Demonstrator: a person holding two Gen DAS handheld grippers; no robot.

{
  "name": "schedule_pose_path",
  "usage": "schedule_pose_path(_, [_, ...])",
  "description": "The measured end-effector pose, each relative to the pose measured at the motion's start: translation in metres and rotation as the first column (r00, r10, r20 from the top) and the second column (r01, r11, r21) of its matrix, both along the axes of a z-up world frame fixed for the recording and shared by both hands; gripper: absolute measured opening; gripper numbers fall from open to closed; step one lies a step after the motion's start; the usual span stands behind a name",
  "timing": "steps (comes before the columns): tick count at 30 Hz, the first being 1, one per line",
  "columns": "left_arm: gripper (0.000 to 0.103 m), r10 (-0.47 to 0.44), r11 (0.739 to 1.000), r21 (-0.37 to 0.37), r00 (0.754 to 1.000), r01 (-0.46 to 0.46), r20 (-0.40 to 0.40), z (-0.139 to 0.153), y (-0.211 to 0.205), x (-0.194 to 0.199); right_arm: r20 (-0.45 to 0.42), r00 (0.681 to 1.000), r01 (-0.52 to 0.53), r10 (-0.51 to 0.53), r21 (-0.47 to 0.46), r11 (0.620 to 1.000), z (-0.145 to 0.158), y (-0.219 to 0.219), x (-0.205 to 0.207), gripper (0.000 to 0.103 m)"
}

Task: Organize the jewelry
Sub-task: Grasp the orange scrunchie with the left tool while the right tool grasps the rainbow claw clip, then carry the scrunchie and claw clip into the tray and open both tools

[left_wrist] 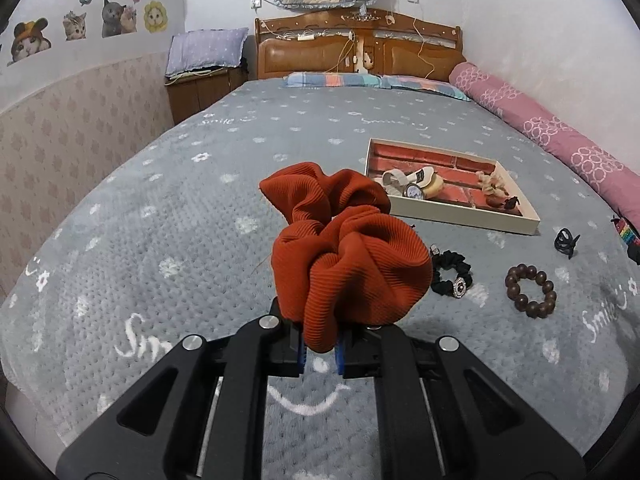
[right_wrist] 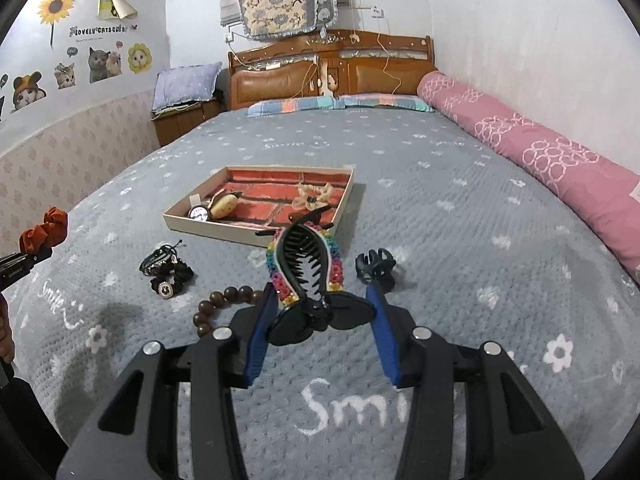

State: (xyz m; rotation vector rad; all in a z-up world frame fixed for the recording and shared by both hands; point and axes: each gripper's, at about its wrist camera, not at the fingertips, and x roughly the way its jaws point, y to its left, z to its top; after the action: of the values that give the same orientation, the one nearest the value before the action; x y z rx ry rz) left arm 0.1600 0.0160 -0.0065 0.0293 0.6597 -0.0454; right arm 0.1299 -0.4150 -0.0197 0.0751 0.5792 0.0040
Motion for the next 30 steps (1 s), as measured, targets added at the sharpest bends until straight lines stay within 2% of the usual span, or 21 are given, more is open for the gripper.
schedule_pose_path(7, [0.008, -0.010, 1.000, 0.005, 1.000, 0.010, 0.009, 0.007, -0.007, -0.004, 0.015, 1.000, -0.001, 0.001, 0.006, 1.000, 0.007, -0.002, -0.003, 0.045])
schedule_pose_path(16, [0.008, -0.029, 1.000, -0.001, 1.000, 0.029, -0.002, 0.007, -0.015, 0.009, 0.016, 1.000, -0.005, 0.005, 0.001, 1.000, 0.009, 0.000, 0.007, 0.045])
schedule_pose_path(26, [0.008, -0.060, 0.998, 0.002, 0.998, 0.061, -0.010, 0.013, -0.039, 0.055, 0.020, 1.000, -0.012, 0.013, -0.003, 1.000, 0.019, 0.001, 0.049, 0.045])
schedule_pose_path(30, [0.008, -0.077, 0.997, -0.009, 0.997, 0.077, -0.018, 0.019, -0.054, 0.093, 0.025, 1.000, -0.015, 0.015, -0.008, 1.000, 0.027, 0.003, 0.078, 0.045])
